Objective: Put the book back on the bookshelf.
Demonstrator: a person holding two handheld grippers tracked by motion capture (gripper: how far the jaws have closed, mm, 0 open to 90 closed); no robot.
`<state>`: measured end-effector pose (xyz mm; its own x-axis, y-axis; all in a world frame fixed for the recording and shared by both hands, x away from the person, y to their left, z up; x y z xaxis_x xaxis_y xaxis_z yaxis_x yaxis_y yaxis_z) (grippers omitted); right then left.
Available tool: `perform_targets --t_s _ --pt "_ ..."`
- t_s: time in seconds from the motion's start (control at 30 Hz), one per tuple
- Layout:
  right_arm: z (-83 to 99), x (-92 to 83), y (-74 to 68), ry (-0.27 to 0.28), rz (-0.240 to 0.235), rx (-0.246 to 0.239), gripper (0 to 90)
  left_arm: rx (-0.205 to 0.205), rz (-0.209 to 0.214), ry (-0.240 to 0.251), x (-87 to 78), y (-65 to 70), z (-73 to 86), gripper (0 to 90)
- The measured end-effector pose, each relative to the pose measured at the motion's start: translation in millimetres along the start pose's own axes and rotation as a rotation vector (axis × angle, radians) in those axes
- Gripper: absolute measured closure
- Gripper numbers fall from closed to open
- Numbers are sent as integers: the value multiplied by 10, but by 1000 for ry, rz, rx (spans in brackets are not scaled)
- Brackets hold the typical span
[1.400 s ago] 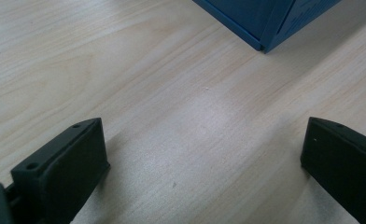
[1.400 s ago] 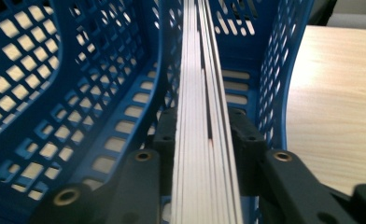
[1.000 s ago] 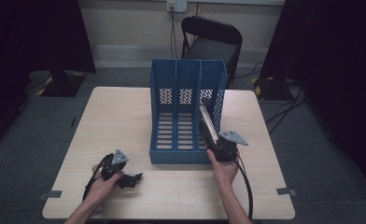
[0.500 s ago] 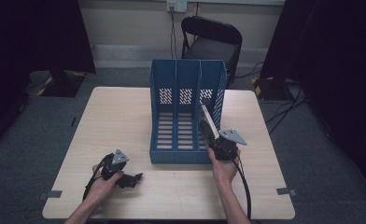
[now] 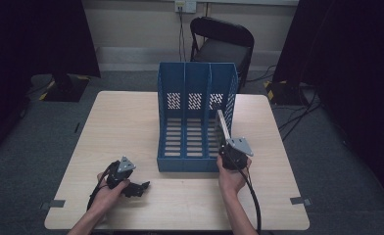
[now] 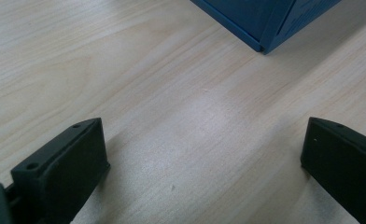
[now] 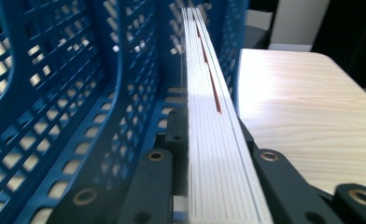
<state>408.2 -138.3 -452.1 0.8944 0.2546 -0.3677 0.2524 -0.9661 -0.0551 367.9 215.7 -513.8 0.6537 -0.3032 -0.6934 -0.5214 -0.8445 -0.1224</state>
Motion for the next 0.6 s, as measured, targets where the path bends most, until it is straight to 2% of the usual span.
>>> perform_targets --t_s 0.03,0.07,0.13,0.2,0.43,0.6 --pt "-2 2 4 8 32 3 763 0 0 0 0 0 0 0" --pt "-2 2 4 8 32 3 763 0 0 0 0 0 0 0" --pt "0 2 18 21 63 16 763 0 0 0 0 0 0 0" --pt "2 2 18 25 72 31 763 0 0 0 0 0 0 0" --pt "13 17 -15 19 110 31 761 0 0 -1 -1 0 0 0" --pt "-4 29 -2 4 108 33 753 0 0 -1 -1 0 0 0"
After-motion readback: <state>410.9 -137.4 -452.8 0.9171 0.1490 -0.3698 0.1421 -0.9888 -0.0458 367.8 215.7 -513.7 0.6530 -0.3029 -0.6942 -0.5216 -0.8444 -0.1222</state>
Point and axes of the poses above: each handheld gripper's, and its own axes: x roughly forward along the jaws, z roughly out of its underside, y roughly to its right, the point moved 1 cm from there along x, roughly forward along the jaws, and after that the axes turned 10 degrees about -z, right-handed, at the moved point
